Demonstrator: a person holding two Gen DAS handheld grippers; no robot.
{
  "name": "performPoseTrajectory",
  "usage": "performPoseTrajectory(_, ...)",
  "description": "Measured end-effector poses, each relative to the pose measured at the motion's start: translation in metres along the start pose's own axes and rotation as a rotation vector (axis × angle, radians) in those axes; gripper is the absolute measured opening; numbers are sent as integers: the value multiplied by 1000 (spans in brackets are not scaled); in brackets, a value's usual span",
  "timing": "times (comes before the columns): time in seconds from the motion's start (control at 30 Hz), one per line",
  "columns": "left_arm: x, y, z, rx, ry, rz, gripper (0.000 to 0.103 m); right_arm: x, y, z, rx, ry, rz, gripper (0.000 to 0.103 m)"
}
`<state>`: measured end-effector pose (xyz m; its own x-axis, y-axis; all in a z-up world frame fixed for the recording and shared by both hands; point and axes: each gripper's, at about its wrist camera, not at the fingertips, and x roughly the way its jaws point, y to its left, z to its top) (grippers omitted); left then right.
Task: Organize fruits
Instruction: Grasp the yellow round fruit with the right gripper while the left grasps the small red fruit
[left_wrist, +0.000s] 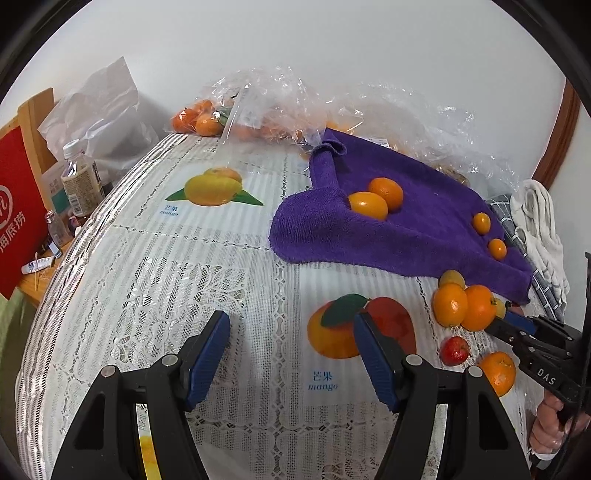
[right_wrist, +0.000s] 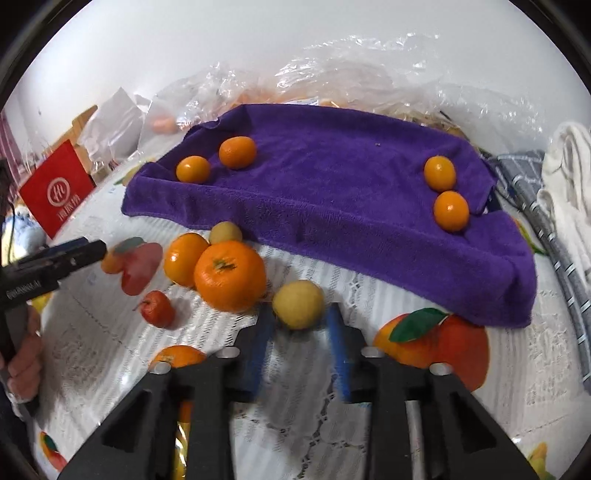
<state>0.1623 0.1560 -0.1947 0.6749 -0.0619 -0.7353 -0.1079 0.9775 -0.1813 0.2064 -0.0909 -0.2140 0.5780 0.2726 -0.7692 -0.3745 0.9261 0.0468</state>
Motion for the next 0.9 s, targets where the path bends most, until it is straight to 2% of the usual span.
performPoseTrajectory(0.17, -2, -8, -1, 27, 14, 19, 66, -21, -21, -4, 55, -45, -6, 27)
performPoseTrajectory(0.3, -9, -27, -5, 19, 29, -102, 66, -40, -43, -15, 71, -71, -53, 27)
performPoseTrajectory(0.37, -8, -46, -7, 51, 47, -146, 66, -46, -53, -22, 73, -70, -74, 27)
performPoseTrajectory(0.47, -3, -71, -10, 101, 65, -168, 64, -49, -62, -33, 72, -60, -93, 27)
performPoseTrajectory(0.6, 5, -92, -15, 146, 96, -164, 55, -53, -70, -45, 73, -48, -100, 27)
performPoseTrajectory(0.63, 7, -94, -16, 152, 104, -160, 48, -54, -71, -47, 73, -48, -99, 27)
performPoseTrajectory(0.7, 9, -99, -18, 161, 96, -149, 44, -56, -72, -49, 72, -50, -99, 27)
performPoseTrajectory(0.73, 10, -99, -18, 161, 100, -151, 37, -57, -73, -50, 73, -53, -97, 27)
performPoseTrajectory(0.77, 10, -100, -18, 160, 104, -165, 26, -58, -73, -51, 74, -55, -95, 27)
performPoseTrajectory(0.8, 11, -100, -18, 163, 110, -178, 23, -59, -73, -52, 74, -58, -93, 27)
performPoseTrajectory(0.9, 9, -99, -18, 163, 107, -180, 23, -61, -72, -52, 78, -64, -91, 27)
